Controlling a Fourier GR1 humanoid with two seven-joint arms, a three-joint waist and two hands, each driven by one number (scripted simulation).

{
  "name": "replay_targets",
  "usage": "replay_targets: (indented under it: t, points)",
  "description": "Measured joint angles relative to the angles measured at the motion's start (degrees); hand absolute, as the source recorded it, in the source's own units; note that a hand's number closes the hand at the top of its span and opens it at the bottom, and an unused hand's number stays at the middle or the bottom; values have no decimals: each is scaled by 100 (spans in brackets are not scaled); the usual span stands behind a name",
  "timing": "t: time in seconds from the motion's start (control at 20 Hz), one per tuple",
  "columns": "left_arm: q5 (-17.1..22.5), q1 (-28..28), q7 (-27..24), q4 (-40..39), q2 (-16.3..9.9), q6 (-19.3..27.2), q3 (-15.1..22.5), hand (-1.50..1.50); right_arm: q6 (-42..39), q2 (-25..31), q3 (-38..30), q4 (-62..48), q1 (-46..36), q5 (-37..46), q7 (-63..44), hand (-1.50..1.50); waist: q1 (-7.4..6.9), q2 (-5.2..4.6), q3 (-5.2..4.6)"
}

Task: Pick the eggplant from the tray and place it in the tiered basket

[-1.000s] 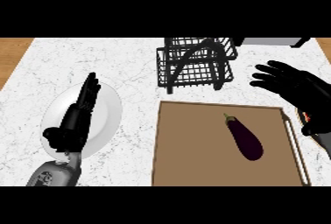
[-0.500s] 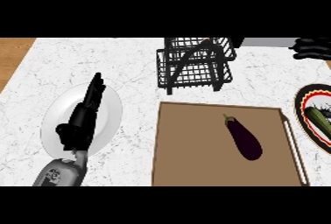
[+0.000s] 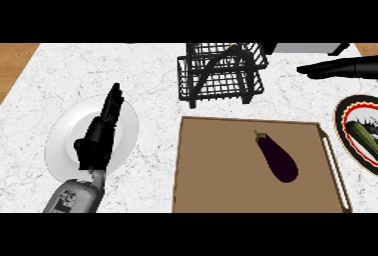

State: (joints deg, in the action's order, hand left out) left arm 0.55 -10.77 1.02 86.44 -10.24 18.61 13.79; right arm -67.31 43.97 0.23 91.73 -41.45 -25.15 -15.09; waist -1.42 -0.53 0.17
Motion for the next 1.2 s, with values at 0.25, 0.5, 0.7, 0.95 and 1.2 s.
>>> replay_targets:
  t: [0.25,0.5,0.7,0.95,1.2]
  points:
    - [-23,38,61,115,-16,-25,-48,0,-40,-285,105,388,158,869,158,-150,15,13,-4]
    - [-60,-25,34,25,6,-69,-106,0,-14,-513,425,638,181,1569,294,-150,25,12,-8]
    - [-150,38,81,131,63,-23,-57,0,-30,-438,635,778,333,2043,463,-150,31,18,-7]
    - [-170,30,107,97,77,-64,-115,0,2,-230,886,850,369,2582,705,-150,41,18,-9]
    - [-236,88,108,128,147,-61,-96,0,136,-36,1149,976,523,3395,1215,-150,33,14,-5]
